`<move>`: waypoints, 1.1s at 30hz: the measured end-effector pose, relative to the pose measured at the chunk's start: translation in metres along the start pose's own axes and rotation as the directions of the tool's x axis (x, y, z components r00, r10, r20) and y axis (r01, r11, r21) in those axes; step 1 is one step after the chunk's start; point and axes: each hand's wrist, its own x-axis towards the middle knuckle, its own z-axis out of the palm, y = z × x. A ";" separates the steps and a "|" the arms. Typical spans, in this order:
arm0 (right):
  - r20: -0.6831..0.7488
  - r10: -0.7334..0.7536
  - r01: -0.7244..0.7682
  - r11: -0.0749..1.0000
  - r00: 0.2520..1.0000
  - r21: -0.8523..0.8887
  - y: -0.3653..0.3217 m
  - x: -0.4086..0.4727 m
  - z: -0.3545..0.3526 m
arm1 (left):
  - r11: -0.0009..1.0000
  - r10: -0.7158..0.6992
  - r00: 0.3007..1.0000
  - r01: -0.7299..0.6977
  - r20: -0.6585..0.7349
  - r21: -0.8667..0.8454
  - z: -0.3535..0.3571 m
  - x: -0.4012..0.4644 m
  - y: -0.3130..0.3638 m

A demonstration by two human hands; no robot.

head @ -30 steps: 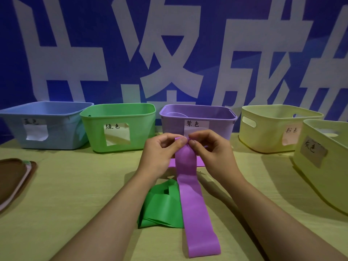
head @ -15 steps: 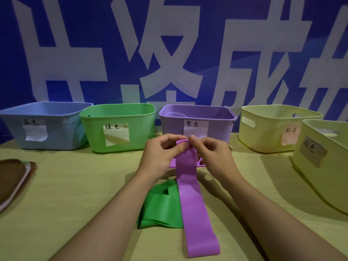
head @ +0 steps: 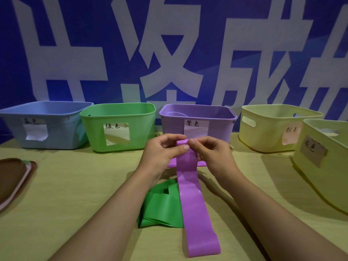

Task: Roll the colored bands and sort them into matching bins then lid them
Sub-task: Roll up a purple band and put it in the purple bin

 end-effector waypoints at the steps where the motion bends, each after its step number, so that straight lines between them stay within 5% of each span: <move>1: 0.004 0.001 -0.001 1.000 1.000 0.006 0.000 0.000 -0.001 | 1.000 -0.009 1.000 0.009 0.006 -0.014 0.000 0.000 0.000; 17: 0.038 -0.033 0.032 0.998 0.999 0.046 0.001 0.000 -0.001 | 0.990 -0.141 0.989 0.141 -0.035 -0.001 0.003 -0.002 0.000; 27: -0.022 0.188 -0.188 0.982 0.982 -0.012 -0.004 -0.002 0.002 | 0.983 -0.165 0.986 0.162 -0.026 -0.089 0.002 0.000 -0.001; 33: -0.062 0.191 -0.196 0.976 0.980 -0.095 -0.006 -0.003 0.002 | 0.981 -0.152 0.988 0.150 -0.007 -0.123 0.003 -0.001 -0.001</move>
